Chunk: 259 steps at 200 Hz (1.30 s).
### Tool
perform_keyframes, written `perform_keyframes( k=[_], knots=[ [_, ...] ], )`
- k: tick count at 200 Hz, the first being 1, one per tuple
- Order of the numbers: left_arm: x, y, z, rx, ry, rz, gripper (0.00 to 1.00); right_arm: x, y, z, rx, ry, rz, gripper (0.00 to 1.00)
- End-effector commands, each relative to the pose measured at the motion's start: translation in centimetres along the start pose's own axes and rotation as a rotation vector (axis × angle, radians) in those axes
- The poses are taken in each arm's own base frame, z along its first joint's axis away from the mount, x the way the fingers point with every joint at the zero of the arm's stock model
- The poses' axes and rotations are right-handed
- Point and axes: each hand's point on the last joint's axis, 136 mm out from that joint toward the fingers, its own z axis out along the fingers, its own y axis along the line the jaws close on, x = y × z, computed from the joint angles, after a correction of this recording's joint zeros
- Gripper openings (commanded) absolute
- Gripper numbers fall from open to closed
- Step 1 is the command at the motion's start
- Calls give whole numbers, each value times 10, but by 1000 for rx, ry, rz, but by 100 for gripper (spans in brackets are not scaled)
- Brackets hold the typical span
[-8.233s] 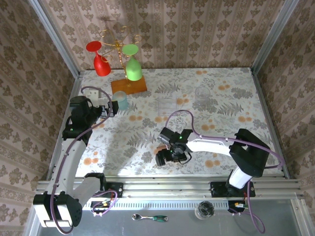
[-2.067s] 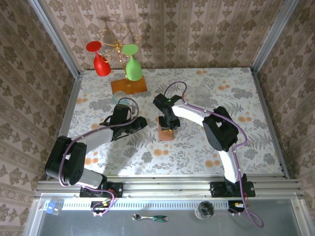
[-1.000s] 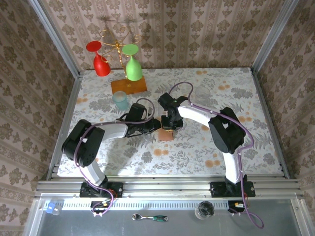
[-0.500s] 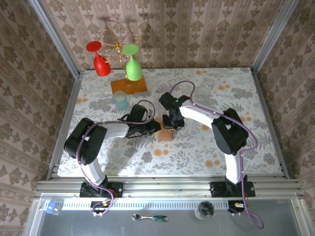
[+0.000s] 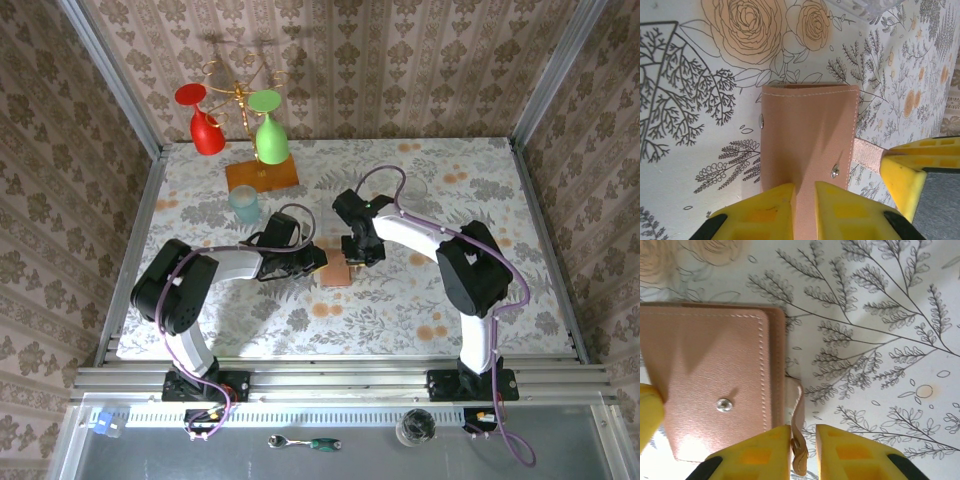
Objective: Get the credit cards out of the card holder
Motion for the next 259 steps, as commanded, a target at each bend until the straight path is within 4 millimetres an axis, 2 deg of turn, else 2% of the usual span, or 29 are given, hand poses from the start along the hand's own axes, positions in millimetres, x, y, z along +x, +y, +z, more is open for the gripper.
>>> perform_keyframes(
  k=[1, 68, 139, 259],
  knots=[
    [-1, -4, 1, -2, 15, -2, 18, 1, -11, -7, 16, -13, 11, 22],
    [-2, -5, 0, -4, 11, -1, 18, 3, 4, 9, -142, 24, 73, 24],
    [-3, -5, 0, -9, 11, -2, 19, 3, 9, 21, -225, 40, 105, 20],
    [-7, -12, -3, 5, -1, 12, 19, 0, 9, 24, -251, 27, 105, 14]
  ],
)
